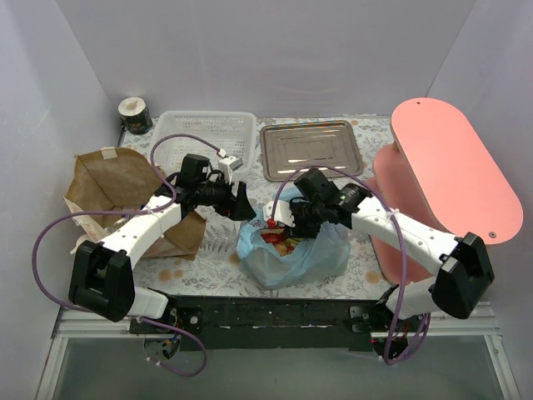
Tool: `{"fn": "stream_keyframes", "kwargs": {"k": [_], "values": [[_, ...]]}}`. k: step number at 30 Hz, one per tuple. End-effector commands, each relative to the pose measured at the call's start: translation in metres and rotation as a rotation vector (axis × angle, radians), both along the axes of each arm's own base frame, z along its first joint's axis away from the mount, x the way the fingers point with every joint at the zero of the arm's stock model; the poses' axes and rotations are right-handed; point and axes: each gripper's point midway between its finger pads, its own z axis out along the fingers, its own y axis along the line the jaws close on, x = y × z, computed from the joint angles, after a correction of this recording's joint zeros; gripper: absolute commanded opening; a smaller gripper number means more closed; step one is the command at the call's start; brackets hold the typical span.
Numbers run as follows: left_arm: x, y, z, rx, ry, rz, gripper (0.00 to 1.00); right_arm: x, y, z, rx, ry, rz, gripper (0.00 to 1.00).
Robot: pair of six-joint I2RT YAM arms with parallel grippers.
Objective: Untie the knot of the grocery bags and take out the mixed food
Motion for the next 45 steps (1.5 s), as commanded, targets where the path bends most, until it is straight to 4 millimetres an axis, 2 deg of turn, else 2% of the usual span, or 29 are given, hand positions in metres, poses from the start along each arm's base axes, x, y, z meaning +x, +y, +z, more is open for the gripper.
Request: {"fn": "stream_keyframes", "kwargs": {"k": [1,3,6,8,10,13,17,18,23,27,29,31,34,36,37,39,40,41,43,45], "values": [[0.009,-0.007,0.022,-0.032,-0.074,-0.036,0.73,-0.02,0.004,0.014,0.106,0.001,0.06,0.11],[0.003,-0.012,0.036,-0.074,-0.084,-0.087,0.76,-0.019,0.006,0.015,0.122,0.002,0.042,0.12],[-0.004,-0.019,0.057,-0.132,-0.101,-0.149,0.88,-0.013,0.011,0.019,0.138,0.002,0.014,0.14],[-0.011,-0.021,0.063,-0.157,-0.091,-0.189,0.93,-0.015,0.015,0.026,0.157,0.005,0.025,0.15],[-0.015,-0.024,0.066,-0.179,-0.071,-0.218,0.93,-0.016,0.02,0.043,0.199,-0.002,0.044,0.17],[-0.016,-0.024,0.065,-0.182,-0.062,-0.223,0.93,-0.032,0.021,0.063,0.253,0.007,0.111,0.18],[-0.013,-0.023,0.068,-0.172,-0.088,-0.209,0.93,-0.05,0.012,0.087,0.356,-0.073,0.179,0.15],[-0.012,-0.023,0.07,-0.166,-0.106,-0.211,0.93,-0.046,0.016,0.1,0.411,-0.113,0.166,0.15],[-0.006,-0.014,0.071,-0.101,-0.157,-0.183,0.93,-0.052,0.009,0.132,0.561,-0.201,0.114,0.18],[-0.01,-0.013,0.08,-0.107,-0.153,-0.199,0.95,-0.054,0.006,0.127,0.542,-0.156,0.076,0.17],[-0.024,-0.018,0.088,-0.159,-0.11,-0.26,0.96,-0.052,0.006,0.127,0.544,-0.149,0.057,0.15],[-0.03,-0.021,0.092,-0.194,-0.069,-0.295,0.96,-0.043,0.003,0.119,0.52,-0.158,0.0,0.14],[-0.032,-0.023,0.099,-0.211,-0.045,-0.308,0.96,-0.015,0.0,0.098,0.484,-0.187,-0.153,0.11],[-0.028,-0.022,0.105,-0.195,-0.093,-0.304,0.97,-0.001,0.004,0.102,0.522,-0.21,-0.215,0.1],[-0.028,-0.021,0.116,-0.195,-0.135,-0.303,0.97,0.002,0.007,0.108,0.532,-0.216,-0.217,0.09],[-0.024,-0.018,0.124,-0.178,-0.183,-0.279,0.98,0.008,0.013,0.104,0.512,-0.195,-0.234,0.07],[-0.024,-0.017,0.137,-0.18,-0.242,-0.268,0.98,0.014,0.017,0.116,0.519,-0.203,-0.243,0.06],[-0.021,-0.015,0.142,-0.174,-0.276,-0.25,0.98,0.02,0.021,0.103,0.474,-0.176,-0.259,0.06],[-0.011,-0.011,0.154,-0.155,-0.363,-0.192,0.98,0.029,0.025,0.093,0.434,-0.151,-0.288,0.05],[-0.013,-0.007,0.16,-0.144,-0.414,-0.186,0.98,0.034,0.029,0.096,0.462,-0.147,-0.297,0.05]]}}
